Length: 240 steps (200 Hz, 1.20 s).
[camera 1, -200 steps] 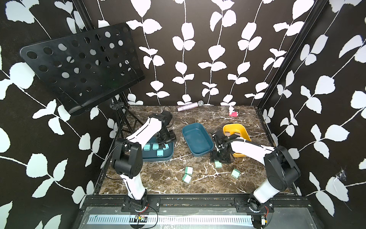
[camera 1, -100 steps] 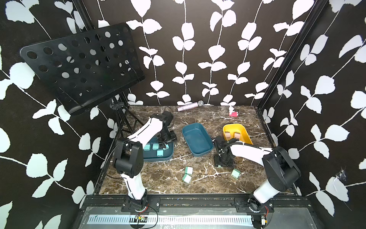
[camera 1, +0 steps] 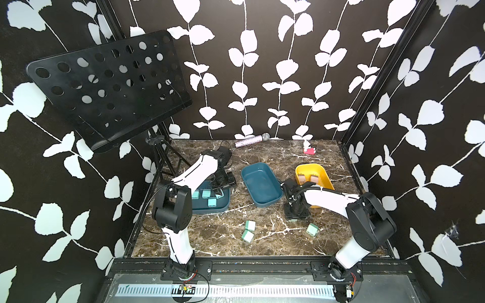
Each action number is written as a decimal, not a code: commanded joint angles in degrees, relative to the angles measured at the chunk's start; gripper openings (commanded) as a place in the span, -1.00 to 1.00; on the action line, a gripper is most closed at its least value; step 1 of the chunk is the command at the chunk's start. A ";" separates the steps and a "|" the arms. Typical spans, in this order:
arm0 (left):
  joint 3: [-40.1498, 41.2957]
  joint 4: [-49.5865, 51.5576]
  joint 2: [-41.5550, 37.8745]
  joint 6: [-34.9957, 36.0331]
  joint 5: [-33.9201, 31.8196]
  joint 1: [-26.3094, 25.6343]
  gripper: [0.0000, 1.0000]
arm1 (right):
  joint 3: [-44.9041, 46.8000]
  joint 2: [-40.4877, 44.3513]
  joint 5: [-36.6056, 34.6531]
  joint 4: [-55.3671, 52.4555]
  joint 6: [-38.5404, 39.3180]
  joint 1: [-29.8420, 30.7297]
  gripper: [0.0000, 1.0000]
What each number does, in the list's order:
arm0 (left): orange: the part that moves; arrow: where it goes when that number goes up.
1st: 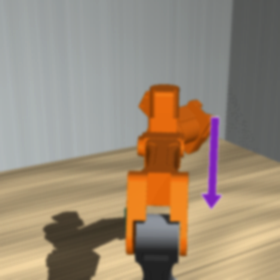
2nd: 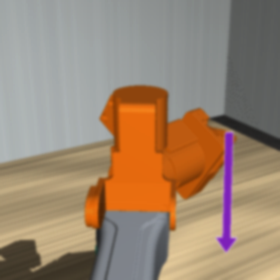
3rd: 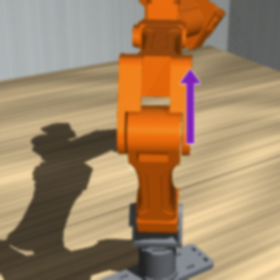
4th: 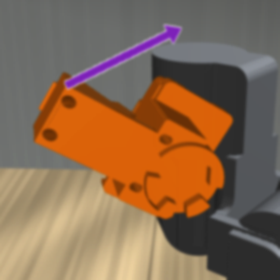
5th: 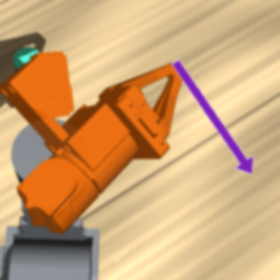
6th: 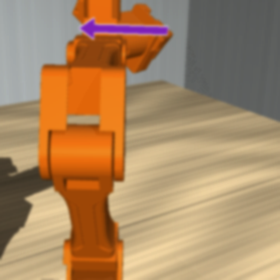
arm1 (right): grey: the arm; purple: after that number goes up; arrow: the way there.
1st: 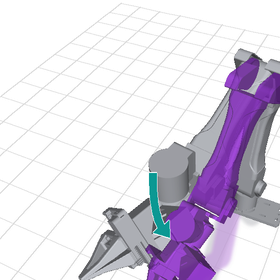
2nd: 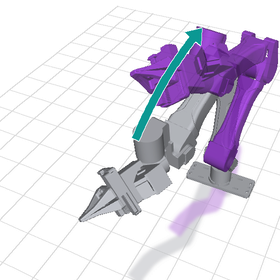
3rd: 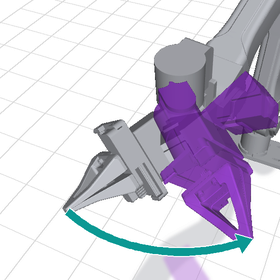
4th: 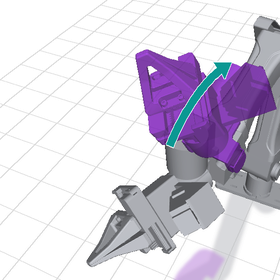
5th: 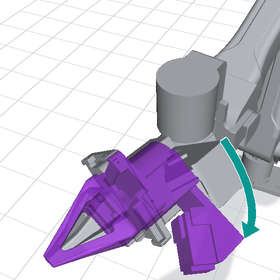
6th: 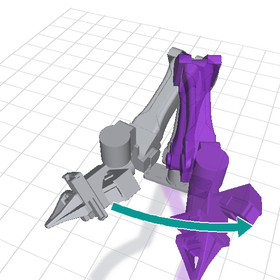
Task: Place the plugs by color into the storage box
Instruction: Pick up the plug from the center of the board, then place the plug in the storage box.
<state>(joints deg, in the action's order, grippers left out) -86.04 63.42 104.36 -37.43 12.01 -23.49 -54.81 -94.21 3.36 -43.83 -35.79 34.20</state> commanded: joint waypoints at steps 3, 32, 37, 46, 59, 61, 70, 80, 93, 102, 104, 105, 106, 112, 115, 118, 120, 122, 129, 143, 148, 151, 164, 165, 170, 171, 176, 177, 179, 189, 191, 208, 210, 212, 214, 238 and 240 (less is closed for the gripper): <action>-0.77 0.61 -0.42 -0.14 0.14 -0.31 0.38 | -5.37 4.21 -2.10 -7.00 0.69 0.34 -0.23; -1.75 0.50 -1.90 -0.68 -1.23 -0.29 0.38 | -16.69 3.51 -4.14 -13.34 1.40 0.35 -0.24; -1.97 0.37 -2.24 -0.89 -1.48 -0.25 0.38 | -18.95 3.02 -4.22 -13.91 1.58 0.35 -0.24; -2.51 0.09 -2.50 -1.06 -1.68 -0.25 0.38 | -23.90 0.06 -3.75 -14.76 2.18 0.43 -0.24; -3.53 0.23 -2.35 -0.81 -1.56 -0.26 0.38 | -29.89 -4.09 -3.37 -15.92 3.20 0.65 -0.23; -3.66 0.26 -2.26 -0.76 -1.51 -0.31 0.38 | -30.88 -4.87 -3.36 -15.99 3.32 0.69 -0.23; -4.45 0.95 -1.82 -0.33 -1.24 -0.33 0.38 | -34.53 -8.17 -3.05 -16.24 3.99 0.87 -0.22; -5.19 1.95 -1.23 0.27 -1.16 -0.24 0.38 | -38.80 -11.92 -2.46 -16.63 4.43 1.12 -0.22; -5.31 2.65 -0.98 0.69 -1.23 -0.25 0.38 | -43.70 -16.33 -2.03 -16.51 4.65 1.64 -0.22; -4.81 2.51 -1.34 0.79 -1.53 -0.30 0.38 | -46.57 -18.92 -1.71 -16.28 4.76 1.96 -0.22; -4.66 2.44 -1.46 0.78 -1.46 -0.13 0.38 | -47.33 -19.50 -1.69 -16.15 4.76 2.07 -0.22; -4.53 2.42 -1.49 0.78 -1.50 -0.19 0.38 | -47.68 -19.90 -1.69 -16.13 4.81 2.13 -0.22; -4.46 2.42 -1.55 0.78 -1.57 -0.22 0.38 | -48.03 -20.19 -1.64 -16.12 4.83 2.16 -0.22; -3.98 2.34 -1.89 0.71 -1.63 -0.15 0.38 | -50.17 -22.05 -1.36 -16.11 4.90 2.44 -0.22; -3.74 2.30 -2.07 0.76 -1.75 -0.22 0.38 | -51.16 -23.08 -1.12 -16.11 4.94 2.57 -0.22; -3.43 2.32 -2.28 0.70 -1.73 -0.15 0.38 | -52.21 -24.08 -1.03 -16.06 5.02 2.70 -0.22; -3.32 2.28 -2.42 0.69 -1.84 -0.20 0.38 | -52.94 -24.68 -0.88 -16.14 5.07 2.76 -0.22; -3.16 2.23 -2.49 0.74 -1.84 -0.17 0.38 | -53.52 -25.38 -0.69 -16.18 5.11 2.84 -0.22; -2.71 2.22 -2.79 0.79 -1.83 -0.07 0.38 | -55.72 -27.51 -0.32 -16.19 5.37 3.10 -0.21; -2.04 2.29 -3.23 0.91 -1.59 0.05 0.38 | -59.28 -31.27 -0.05 -16.28 5.73 3.47 -0.20; -1.88 2.39 -3.36 0.93 -1.62 0.10 0.38 | -60.40 -32.49 -0.01 -16.08 5.81 3.57 -0.20; -1.81 2.35 -3.43 0.96 -1.53 0.09 0.38 | -60.91 -33.11 -0.13 -16.02 5.82 3.67 -0.20; -1.64 2.73 -3.81 1.18 -1.52 0.19 0.38 | -62.77 -35.62 -0.10 -15.52 5.85 3.77 -0.20; -1.66 2.75 -3.81 1.25 -1.53 0.19 0.38 | -62.91 -35.83 -0.19 -15.50 5.88 3.77 -0.20; -1.73 2.86 -3.93 1.34 -1.59 0.17 0.38 | -63.51 -36.80 -0.24 -15.41 5.83 3.77 -0.20; -1.75 2.85 -3.96 1.37 -1.57 0.23 0.38 | -63.59 -36.95 -0.26 -15.36 5.83 3.77 -0.20; -1.76 3.08 -4.10 1.46 -1.64 0.24 0.38 | -64.11 -37.80 -0.39 -15.34 5.90 3.86 -0.20; -1.76 3.10 -4.08 1.47 -1.59 0.22 0.38 | -64.16 -37.89 -0.47 -15.33 5.86 3.86 -0.20; -1.76 3.16 -4.12 1.48 -1.63 0.20 0.38 | -64.34 -38.24 -0.52 -15.25 5.90 3.86 -0.20; -1.85 3.53 -4.30 1.78 -1.68 0.25 0.38 | -65.00 -39.68 -0.78 -15.16 5.82 3.86 -0.20; -1.85 3.55 -4.28 1.82 -1.65 0.25 0.38 | -65.17 -39.98 -0.91 -15.19 5.82 3.86 -0.20; -1.85 4.11 -4.50 2.22 -1.72 0.21 0.38 | -66.10 -42.05 -0.87 -15.28 5.82 3.86 -0.19; -1.85 4.13 -4.44 2.26 -1.68 0.20 0.38 | -66.26 -42.24 -0.89 -15.31 5.82 3.86 -0.19; -1.85 4.16 -4.49 2.27 -1.72 0.22 0.38 | -66.40 -42.45 -0.89 -15.38 5.82 3.86 -0.19; -1.85 4.19 -4.57 2.34 -1.72 0.16 0.38 | -66.51 -42.72 -0.83 -15.46 5.82 3.86 -0.19; -1.51 4.45 -4.83 2.62 -1.72 0.17 0.39 | -67.27 -44.07 -0.96 -16.21 5.91 3.93 -0.12; -1.50 4.48 -4.88 2.65 -1.72 0.19 0.39 | -67.21 -44.05 -0.98 -16.18 5.91 3.94 -0.10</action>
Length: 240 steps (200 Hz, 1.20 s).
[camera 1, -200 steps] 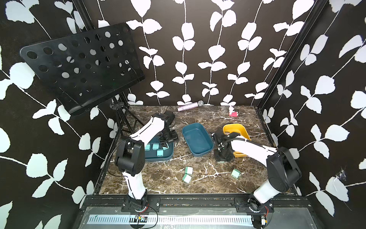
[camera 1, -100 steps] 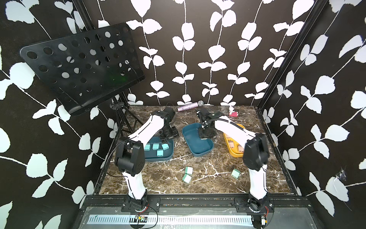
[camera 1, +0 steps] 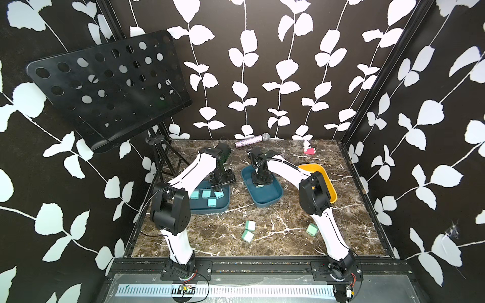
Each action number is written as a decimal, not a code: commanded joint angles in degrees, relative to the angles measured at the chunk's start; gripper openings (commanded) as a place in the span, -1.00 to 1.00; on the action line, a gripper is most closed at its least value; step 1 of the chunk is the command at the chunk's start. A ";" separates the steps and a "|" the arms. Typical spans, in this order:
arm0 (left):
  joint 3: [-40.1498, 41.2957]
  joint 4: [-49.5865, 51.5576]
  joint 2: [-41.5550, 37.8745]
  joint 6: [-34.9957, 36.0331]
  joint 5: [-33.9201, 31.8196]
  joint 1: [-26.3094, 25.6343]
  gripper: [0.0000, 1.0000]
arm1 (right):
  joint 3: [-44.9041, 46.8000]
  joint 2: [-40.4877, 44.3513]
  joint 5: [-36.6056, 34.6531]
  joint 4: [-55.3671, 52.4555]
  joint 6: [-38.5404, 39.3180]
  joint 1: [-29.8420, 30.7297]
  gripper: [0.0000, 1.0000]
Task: Place the plugs by color into the storage box
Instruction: Place the plug in the storage box, then pick up the plug from the center of the board.
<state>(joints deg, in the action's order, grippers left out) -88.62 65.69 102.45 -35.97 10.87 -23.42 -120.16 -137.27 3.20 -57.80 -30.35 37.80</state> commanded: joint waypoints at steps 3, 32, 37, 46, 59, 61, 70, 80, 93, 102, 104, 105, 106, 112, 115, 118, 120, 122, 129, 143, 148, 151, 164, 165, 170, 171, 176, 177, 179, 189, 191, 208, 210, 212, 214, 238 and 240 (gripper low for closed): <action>1.09 2.19 -3.00 1.23 -0.59 0.13 0.39 | -1.79 -1.00 -0.91 -2.24 0.47 0.34 -0.07; 1.69 1.92 -3.61 1.16 -0.59 0.13 0.39 | -3.08 -0.42 -0.53 -3.74 0.29 0.28 0.34; 1.78 1.85 -3.71 1.10 -0.59 0.16 0.39 | -3.42 0.30 -0.40 -4.08 0.14 0.26 0.39; 2.00 1.69 -3.83 1.03 -0.50 0.13 0.39 | -3.91 2.25 -0.43 -4.25 -0.29 0.24 0.45; 2.13 1.32 -3.86 0.99 -0.42 0.13 0.40 | -4.43 6.09 -0.98 -4.74 -0.80 0.25 0.50; 2.13 1.29 -3.78 0.92 -0.42 0.17 0.39 | -4.59 6.70 -1.22 -5.05 -0.88 0.21 0.50; 2.05 1.03 -3.63 0.90 -0.17 0.14 0.40 | -5.32 9.85 -2.82 -7.12 -1.38 0.02 0.54; 2.06 0.72 -3.34 0.82 0.17 0.13 0.39 | -5.28 13.42 -5.10 -10.73 -2.51 -0.52 0.60; 2.13 0.21 -3.11 0.73 0.51 0.12 0.39 | -1.09 19.33 -6.21 -13.50 -4.38 -1.90 0.65; 2.31 -0.30 -3.04 0.56 0.71 0.13 0.40 | 5.31 24.47 -6.36 -13.31 -5.79 -3.06 0.67; 2.31 -0.37 -2.92 0.55 0.72 0.13 0.40 | 6.89 25.75 -6.37 -13.06 -6.02 -3.30 0.67; 2.31 -0.47 -2.89 0.55 0.77 0.13 0.40 | 7.63 26.40 -6.41 -12.96 -6.29 -3.46 0.67; 2.35 -0.51 -2.93 0.55 0.79 0.13 0.40 | 8.39 26.99 -6.52 -12.78 -6.52 -3.58 0.67; 2.39 -0.65 -2.73 0.53 0.89 0.14 0.40 | 14.24 31.04 -6.47 -11.54 -7.56 -4.47 0.68; 2.40 -0.78 -2.68 0.54 1.04 0.13 0.40 | 17.18 32.84 -6.41 -10.79 -8.12 -4.86 0.68; 2.40 -0.92 -2.58 0.52 1.00 0.15 0.40 | 20.18 34.95 -6.03 -10.03 -8.59 -5.38 0.68; 2.40 -0.92 -2.60 0.52 1.10 0.13 0.40 | 21.99 36.39 -6.00 -9.43 -9.14 -5.66 0.69; 2.40 -0.98 -2.52 0.47 1.11 0.15 0.40 | 23.96 37.59 -5.79 -9.02 -9.54 -5.93 0.68; 2.48 -1.13 -2.40 0.42 1.25 0.04 0.40 | 30.34 42.00 -4.61 -7.48 -10.96 -7.18 0.69; 2.57 -1.49 -1.98 0.36 1.47 0.01 0.40 | 42.23 50.10 -2.71 -5.44 -13.50 -9.10 0.69; 2.66 -1.64 -1.83 0.30 1.64 -0.03 0.39 | 46.23 52.50 -2.19 -5.03 -14.27 -9.67 0.69; 2.66 -1.62 -1.70 0.28 1.70 -0.06 0.40 | 49.27 54.21 -1.72 -4.70 -14.89 -9.85 0.69; 2.60 -1.97 -1.15 0.24 2.19 -0.05 0.40 | 57.22 59.50 -0.86 -3.59 -16.98 -10.13 0.69; 2.59 -1.97 -1.09 0.22 2.20 -0.05 0.40 | 57.97 59.85 -0.80 -3.52 -17.13 -10.17 0.69; 2.49 -2.04 -0.87 0.25 2.42 -0.08 0.40 | 60.84 61.48 -0.36 -3.10 -18.00 -10.19 0.69; 2.49 -2.05 -0.77 0.26 2.45 -0.11 0.40 | 61.36 61.76 -0.24 -2.97 -18.21 -10.24 0.69; 2.25 -2.05 -0.45 0.33 2.57 -0.18 0.40 | 63.93 63.36 0.07 -2.56 -19.12 -10.38 0.69; 2.19 -2.05 -0.35 0.30 2.57 -0.20 0.40 | 64.36 63.67 0.15 -2.48 -19.35 -10.38 0.69; 2.11 -2.03 -0.29 0.40 2.68 -0.17 0.40 | 65.38 64.16 0.23 -2.18 -19.69 -10.45 0.69; 1.42 -1.77 0.46 0.46 2.96 -0.36 0.40 | 70.15 66.61 0.58 -1.01 -21.41 -10.61 0.69; 1.23 -1.77 0.57 0.52 2.98 -0.32 0.40 | 71.07 67.05 0.60 -0.71 -21.70 -10.64 0.70; -0.17 -1.28 1.60 0.73 3.23 -0.49 0.40 | 77.05 70.04 1.33 1.76 -24.19 -11.01 0.69; -0.27 -1.23 1.78 0.83 3.24 -0.55 0.40 | 78.06 70.39 1.58 2.37 -24.53 -11.23 0.69; -0.44 -1.19 1.83 0.88 3.31 -0.61 0.40 | 78.54 70.61 1.80 2.77 -24.70 -11.43 0.69; -0.66 -1.05 1.93 0.89 3.35 -0.58 0.40 | 78.78 70.67 1.89 2.91 -24.77 -11.52 0.69; -2.61 -0.18 3.34 1.23 3.58 -0.84 0.40 | 82.44 71.32 2.25 5.11 -24.85 -13.91 0.70; -2.79 -0.14 3.47 1.24 3.62 -0.82 0.39 | 82.69 71.26 2.20 5.32 -24.80 -14.01 0.70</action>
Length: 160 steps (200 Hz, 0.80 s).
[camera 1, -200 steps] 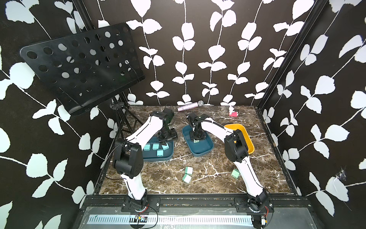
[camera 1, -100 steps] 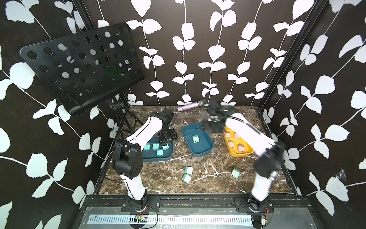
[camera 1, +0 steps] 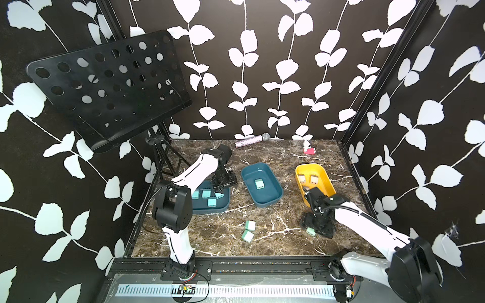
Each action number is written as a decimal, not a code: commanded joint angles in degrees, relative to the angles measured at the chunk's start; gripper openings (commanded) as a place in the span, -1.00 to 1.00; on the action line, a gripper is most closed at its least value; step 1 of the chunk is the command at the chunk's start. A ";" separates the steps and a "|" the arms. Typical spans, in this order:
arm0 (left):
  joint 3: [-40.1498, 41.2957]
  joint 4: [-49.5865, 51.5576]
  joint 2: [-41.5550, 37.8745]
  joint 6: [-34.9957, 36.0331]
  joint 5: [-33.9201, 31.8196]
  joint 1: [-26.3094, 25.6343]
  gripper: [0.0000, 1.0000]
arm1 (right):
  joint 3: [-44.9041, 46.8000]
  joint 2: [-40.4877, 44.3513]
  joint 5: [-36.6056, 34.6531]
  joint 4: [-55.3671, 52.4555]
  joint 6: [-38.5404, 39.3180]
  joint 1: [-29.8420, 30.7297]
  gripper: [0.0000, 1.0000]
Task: Place the plugs by color into the storage box
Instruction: Pick up the plug from the center of the board.
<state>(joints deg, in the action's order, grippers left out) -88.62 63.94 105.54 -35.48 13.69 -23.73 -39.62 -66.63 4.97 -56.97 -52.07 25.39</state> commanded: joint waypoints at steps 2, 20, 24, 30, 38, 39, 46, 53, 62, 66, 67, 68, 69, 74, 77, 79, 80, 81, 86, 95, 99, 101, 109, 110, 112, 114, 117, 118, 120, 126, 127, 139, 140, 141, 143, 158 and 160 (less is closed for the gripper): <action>-2.87 1.71 0.44 0.77 0.81 -0.59 0.40 | 2.34 0.51 0.47 4.74 -3.04 -1.71 0.70; -3.90 2.19 0.81 0.86 0.81 -0.80 0.40 | 4.24 -1.45 1.63 7.47 -2.30 -2.92 0.69; -4.01 2.33 0.81 0.86 0.81 -0.80 0.40 | 4.67 -1.97 1.84 8.15 -2.25 -3.10 0.69; -4.23 2.37 0.75 0.86 0.73 -0.85 0.40 | 5.24 -2.78 2.17 9.34 -2.24 -3.24 0.69; -4.27 2.50 0.70 0.82 0.64 -0.91 0.40 | 6.00 -3.75 2.60 10.86 -2.32 -3.44 0.68; -4.28 2.50 0.67 0.80 0.63 -0.89 0.40 | 6.11 -3.89 2.64 11.02 -2.33 -3.47 0.67; -4.24 2.52 0.55 0.77 0.63 -0.88 0.40 | 6.73 -4.52 2.97 12.44 -2.49 -3.58 0.65; -4.05 2.58 0.56 0.77 0.56 -0.82 0.40 | 7.39 -5.24 3.24 13.56 -2.50 -3.74 0.62; -3.93 2.57 0.55 0.71 0.63 -0.87 0.40 | 8.02 -5.89 3.64 14.86 -2.51 -3.86 0.55; -3.93 2.51 0.55 0.69 0.63 -0.88 0.40 | 8.15 -6.18 3.72 15.23 -2.55 -3.85 0.50; -3.93 2.46 0.55 0.73 0.63 -0.84 0.40 | 8.19 -6.25 3.81 15.31 -2.53 -3.90 0.49; -3.89 2.48 0.59 0.70 0.63 -0.86 0.40 | 8.26 -6.28 3.90 15.40 -2.52 -3.92 0.48; -3.86 2.54 0.57 0.69 0.63 -0.87 0.40 | 8.29 -6.34 3.90 15.44 -2.51 -3.93 0.46; -3.83 2.47 0.55 0.61 0.72 -0.92 0.40 | 8.33 -6.58 4.00 15.73 -2.42 -3.94 0.38; -3.83 2.41 0.55 0.61 0.72 -0.99 0.40 | 8.33 -6.66 4.06 15.77 -2.44 -3.97 0.33; -3.84 2.37 0.55 0.60 0.72 -1.00 0.40 | 8.28 -6.71 4.05 15.73 -2.42 -3.95 0.30; -3.84 2.35 0.55 0.59 0.72 -1.03 0.40 | 8.30 -6.73 4.02 15.74 -2.42 -3.95 0.28; -3.84 2.34 0.55 0.59 0.68 -1.00 0.40 | 8.32 -6.79 4.05 15.70 -2.42 -3.99 0.26; -3.84 2.33 0.47 0.52 0.65 -0.98 0.40 | 8.11 -6.83 4.01 15.45 -2.29 -3.94 0.18; -3.76 2.18 0.33 0.41 0.55 -0.97 0.40 | 7.69 -6.59 3.79 14.80 -1.92 -3.94 0.05; -3.67 2.11 0.25 0.21 0.50 -0.98 0.39 | 7.41 -6.51 3.62 14.33 -1.82 -3.94 0.01; -3.62 2.03 0.21 0.17 0.47 -1.02 0.39 | 7.26 -6.39 3.59 14.08 -1.67 -3.94 -0.02; -3.37 1.89 0.15 -0.07 0.46 -1.03 0.40 | 6.50 -6.01 3.06 13.01 -1.00 -4.00 -0.10; -3.34 1.85 0.08 -0.09 0.46 -1.00 0.40 | 6.40 -5.99 3.00 12.88 -0.92 -3.97 -0.11; -3.26 1.70 0.04 -0.17 0.46 -0.98 0.40 | 6.13 -5.84 2.84 12.51 -0.70 -3.97 -0.13; -3.17 1.64 -0.04 -0.19 0.44 -1.02 0.40 | 5.84 -5.80 2.74 12.21 -0.54 -3.95 -0.14; -2.98 1.46 -0.11 -0.38 0.52 -0.98 0.40 | 5.45 -5.66 2.45 11.59 -0.17 -3.94 -0.16; -2.97 1.41 -0.13 -0.42 0.53 -1.02 0.40 | 5.30 -5.64 2.39 11.43 -0.06 -3.94 -0.17; -2.88 1.33 -0.15 -0.45 0.54 -0.98 0.40 | 4.89 -5.55 2.27 10.96 0.17 -3.94 -0.18; -2.55 1.17 -0.24 -0.59 0.63 -1.10 0.40 | 3.56 -5.37 2.05 9.76 1.24 -3.94 -0.21; -2.54 1.13 -0.29 -0.61 0.63 -1.12 0.40 | 3.35 -5.31 1.97 9.46 1.43 -3.94 -0.21; -2.04 0.82 -0.50 -0.66 0.64 -1.06 0.40 | -0.34 -5.22 1.63 6.32 3.37 -3.92 -0.24; -2.02 0.83 -0.50 -0.69 0.59 -1.10 0.40 | -0.75 -5.24 1.63 6.07 3.55 -3.89 -0.24; -1.96 0.74 -0.51 -0.75 0.57 -1.13 0.40 | -1.09 -5.25 1.62 5.86 3.69 -3.87 -0.24; -1.88 0.72 -0.55 -0.80 0.55 -1.08 0.40 | -1.74 -5.22 1.55 5.30 3.96 -3.86 -0.25; -1.13 0.26 -0.83 -0.97 0.55 -1.12 0.40 | -8.31 -5.95 0.49 1.52 6.35 -3.45 -0.27; -1.05 0.25 -0.83 -0.92 0.55 -1.10 0.40 | -9.39 -6.14 0.30 0.81 6.72 -3.36 -0.27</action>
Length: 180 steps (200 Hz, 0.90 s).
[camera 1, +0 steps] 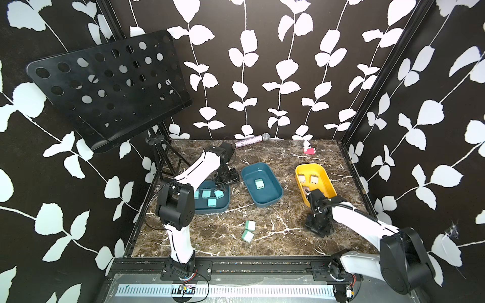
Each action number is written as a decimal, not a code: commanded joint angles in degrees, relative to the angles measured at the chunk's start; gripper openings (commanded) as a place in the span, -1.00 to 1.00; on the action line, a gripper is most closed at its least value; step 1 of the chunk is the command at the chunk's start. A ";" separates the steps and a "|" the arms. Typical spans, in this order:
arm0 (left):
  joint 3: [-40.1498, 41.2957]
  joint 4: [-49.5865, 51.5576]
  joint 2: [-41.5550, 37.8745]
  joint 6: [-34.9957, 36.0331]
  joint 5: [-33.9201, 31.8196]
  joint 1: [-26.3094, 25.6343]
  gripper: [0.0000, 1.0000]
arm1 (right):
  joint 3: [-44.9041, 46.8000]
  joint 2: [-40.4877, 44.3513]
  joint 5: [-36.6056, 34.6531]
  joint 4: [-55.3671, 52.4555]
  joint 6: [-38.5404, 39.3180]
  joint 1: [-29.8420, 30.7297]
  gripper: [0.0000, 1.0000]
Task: Place the plugs by color into the storage box
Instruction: Pick up the plug from the center of the board, then place the plug in the storage box.
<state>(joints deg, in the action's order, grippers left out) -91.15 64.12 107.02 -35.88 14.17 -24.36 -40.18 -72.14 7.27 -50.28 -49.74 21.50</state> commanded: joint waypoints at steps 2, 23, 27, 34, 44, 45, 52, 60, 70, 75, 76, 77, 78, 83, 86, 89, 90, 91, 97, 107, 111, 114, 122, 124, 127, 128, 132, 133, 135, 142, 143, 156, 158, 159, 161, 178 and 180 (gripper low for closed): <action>1.57 0.01 -2.32 -0.56 0.06 -0.48 0.40 | -9.88 -0.85 -2.24 -6.45 4.71 0.62 -0.27; 2.27 -0.57 -2.59 -1.02 0.06 -0.40 0.40 | -21.39 -5.04 -2.79 -10.82 7.30 2.64 -0.27; 2.30 -0.65 -2.59 -1.16 0.08 -0.48 0.40 | -23.67 -6.32 -2.91 -11.36 7.76 3.41 -0.27; 2.44 -0.77 -2.61 -1.21 0.00 -0.47 0.40 | -28.13 -8.73 -3.25 -12.33 8.60 4.77 -0.27; 2.48 -0.76 -2.64 -1.31 -0.02 -0.51 0.40 | -35.33 -13.26 -4.16 -13.89 10.23 7.05 -0.27; 2.48 -0.75 -2.62 -1.30 -0.07 -0.47 0.40 | -36.20 -13.71 -4.26 -14.02 10.38 7.32 -0.27; 2.48 -0.87 -2.76 -1.46 -0.11 -0.50 0.40 | -41.29 -17.47 -4.57 -15.07 11.75 8.65 -0.26; 2.49 -0.86 -2.84 -1.56 -0.29 -0.47 0.40 | -46.71 -22.48 -4.64 -16.05 13.17 9.99 -0.26; 2.56 -0.84 -3.02 -1.65 -0.46 -0.51 0.40 | -52.96 -27.90 -3.84 -16.70 14.67 10.98 -0.25; 2.60 -0.77 -3.15 -1.70 -0.53 -0.43 0.40 | -55.75 -30.59 -3.35 -16.96 15.38 11.27 -0.26; 2.58 -0.76 -3.19 -1.68 -0.58 -0.47 0.40 | -56.26 -31.21 -3.24 -17.09 15.50 11.32 -0.26; 2.62 -0.75 -3.25 -1.71 -0.61 -0.49 0.40 | -56.95 -31.74 -3.19 -17.15 15.66 11.39 -0.26; 2.59 -0.75 -3.28 -1.72 -0.54 -0.46 0.40 | -57.47 -32.23 -3.21 -17.23 15.78 11.47 -0.26; 2.59 -0.67 -3.36 -1.82 -0.68 -0.45 0.40 | -60.14 -34.69 -2.77 -17.56 16.41 11.61 -0.26; 2.59 -0.69 -3.46 -1.79 -0.72 -0.45 0.40 | -61.69 -36.24 -2.75 -17.76 16.81 11.72 -0.25; 2.56 -0.53 -3.66 -1.80 -0.86 -0.49 0.40 | -63.20 -37.63 -2.45 -17.94 17.12 11.81 -0.25; 2.56 -0.55 -3.66 -1.86 -0.92 -0.46 0.40 | -63.63 -38.03 -2.40 -18.06 17.21 11.86 -0.25; 2.56 -0.52 -3.75 -1.84 -0.96 -0.44 0.40 | -64.02 -38.45 -2.37 -18.12 17.35 11.84 -0.25; 2.56 -0.28 -4.00 -1.69 -1.21 -0.45 0.40 | -66.73 -41.06 -1.94 -18.64 18.14 11.88 -0.25; 2.78 0.08 -4.56 -1.72 -1.74 -0.51 0.40 | -70.53 -45.04 -1.27 -19.64 19.42 11.96 -0.25; 2.93 0.21 -4.82 -1.61 -2.02 -0.50 0.40 | -71.74 -46.42 -1.03 -19.97 19.81 11.97 -0.25; 3.06 0.27 -5.06 -1.64 -2.16 -0.48 0.40 | -72.54 -47.26 -0.86 -20.02 20.14 11.97 -0.25; 3.55 0.31 -5.61 -1.65 -2.60 -0.49 0.40 | -74.08 -49.45 -0.58 -20.46 20.99 12.08 -0.25; 3.69 0.37 -5.73 -1.65 -2.60 -0.42 0.40 | -74.36 -49.91 -0.56 -20.51 21.21 12.10 -0.25; 3.89 0.42 -5.92 -1.70 -2.66 -0.45 0.40 | -74.70 -50.64 -0.52 -20.65 21.52 12.08 -0.25; 3.97 0.41 -5.98 -1.72 -2.75 -0.44 0.40 | -74.83 -50.82 -0.51 -20.69 21.65 12.04 -0.25; 4.21 0.43 -6.23 -1.69 -2.79 -0.39 0.40 | -75.21 -51.60 -0.57 -20.86 22.05 12.14 -0.25; 4.26 0.46 -6.27 -1.67 -2.81 -0.45 0.40 | -75.26 -51.74 -0.62 -20.88 22.14 12.15 -0.25; 4.46 0.45 -6.40 -1.79 -2.94 -0.45 0.40 | -75.34 -52.15 -0.55 -20.99 22.31 12.12 -0.25; 4.98 0.41 -6.86 -1.91 -3.09 -0.34 0.40 | -75.34 -53.21 -0.53 -21.08 22.97 12.13 -0.25; 5.04 0.40 -6.89 -1.91 -3.05 -0.34 0.40 | -75.32 -53.34 -0.52 -21.08 23.04 12.15 -0.25; 6.12 0.11 -7.65 -2.30 -3.15 -0.34 0.40 | -74.72 -54.68 -0.70 -21.10 24.02 12.08 -0.25; 6.33 0.06 -7.82 -2.28 -3.09 -0.36 0.40 | -74.52 -54.86 -0.79 -21.00 24.12 12.14 -0.25; 6.38 0.01 -7.90 -2.31 -3.05 -0.39 0.40 | -74.43 -54.86 -0.82 -20.91 24.19 12.11 -0.25; 6.53 0.01 -7.95 -2.37 -3.09 -0.35 0.40 | -74.23 -55.04 -0.78 -20.87 24.30 12.11 -0.25; 7.59 -0.34 -8.59 -2.74 -3.05 -0.34 0.40 | -72.32 -55.74 -0.57 -19.76 24.51 12.10 -0.25; 7.64 -0.45 -8.63 -2.78 -3.02 -0.34 0.40 | -72.05 -55.81 -0.52 -19.50 24.51 12.08 -0.25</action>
<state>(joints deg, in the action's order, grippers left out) -85.21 62.92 101.30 -37.93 12.12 -24.40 -113.43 -128.03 6.50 -67.68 -27.55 33.50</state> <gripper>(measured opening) 0.699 0.409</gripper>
